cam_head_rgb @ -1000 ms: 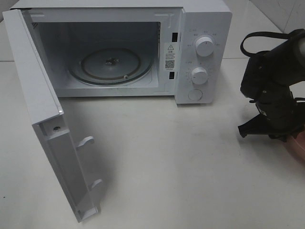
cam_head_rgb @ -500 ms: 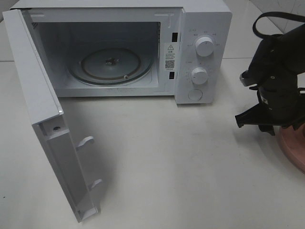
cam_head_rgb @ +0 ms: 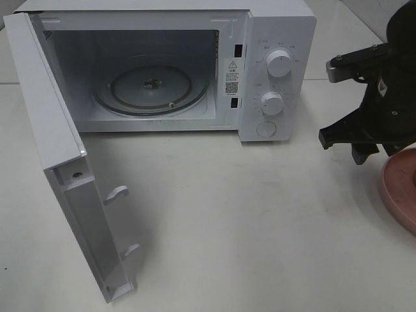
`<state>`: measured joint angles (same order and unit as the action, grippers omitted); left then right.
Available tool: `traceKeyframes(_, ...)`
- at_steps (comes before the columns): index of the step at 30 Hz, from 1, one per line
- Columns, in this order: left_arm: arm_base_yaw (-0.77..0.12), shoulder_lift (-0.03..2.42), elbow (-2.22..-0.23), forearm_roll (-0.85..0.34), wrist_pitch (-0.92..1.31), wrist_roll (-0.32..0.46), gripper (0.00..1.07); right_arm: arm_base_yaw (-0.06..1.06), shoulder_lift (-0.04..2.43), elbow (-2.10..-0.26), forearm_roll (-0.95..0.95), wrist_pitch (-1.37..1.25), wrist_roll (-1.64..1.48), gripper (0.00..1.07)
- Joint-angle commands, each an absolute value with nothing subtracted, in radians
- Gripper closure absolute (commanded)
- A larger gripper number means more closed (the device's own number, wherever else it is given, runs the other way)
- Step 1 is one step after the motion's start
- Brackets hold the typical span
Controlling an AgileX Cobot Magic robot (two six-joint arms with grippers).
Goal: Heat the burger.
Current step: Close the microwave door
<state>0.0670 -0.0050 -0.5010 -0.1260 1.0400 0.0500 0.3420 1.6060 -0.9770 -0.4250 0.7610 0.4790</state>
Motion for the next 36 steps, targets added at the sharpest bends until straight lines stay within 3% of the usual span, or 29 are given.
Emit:
traceKeyframes(1,0.071,-0.025,-0.495,-0.135,1.035,0.043,0.09,0.341,1.52,-0.984,-0.331,0.774,0.343,0.58)
traceKeyframes(8,0.071,-0.025,-0.495,-0.135,1.035,0.043,0.09,0.341,1.418,-0.979,-0.243,0.829,0.217,0.56)
traceKeyframes(11,0.071,-0.025,-0.495,-0.135,1.035,0.043,0.09,0.341,1.353,-0.948,-0.195,0.828,0.183,0.47)
traceKeyframes(12,0.071,-0.025,-0.495,-0.135,1.035,0.043,0.09,0.341,1.313,-0.927,-0.174,0.822,0.169,0.38)
traceKeyframes(13,0.071,-0.025,-0.495,-0.135,1.035,0.043,0.09,0.341,1.313,-0.927,-0.174,0.822,0.169,0.38)
traceKeyframes(15,0.071,-0.025,-0.495,-0.135,1.035,0.043,0.09,0.341,1.25,-0.898,-0.162,0.823,0.164,0.26)
traceKeyframes(17,0.071,-0.025,-0.495,-0.135,1.035,0.043,0.09,0.341,1.209,-0.884,-0.152,0.837,0.164,0.22)
traceKeyframes(36,0.071,-0.025,-0.495,-0.135,1.035,0.043,0.09,0.341,0.887,-0.861,0.018,1.026,0.056,0.3)
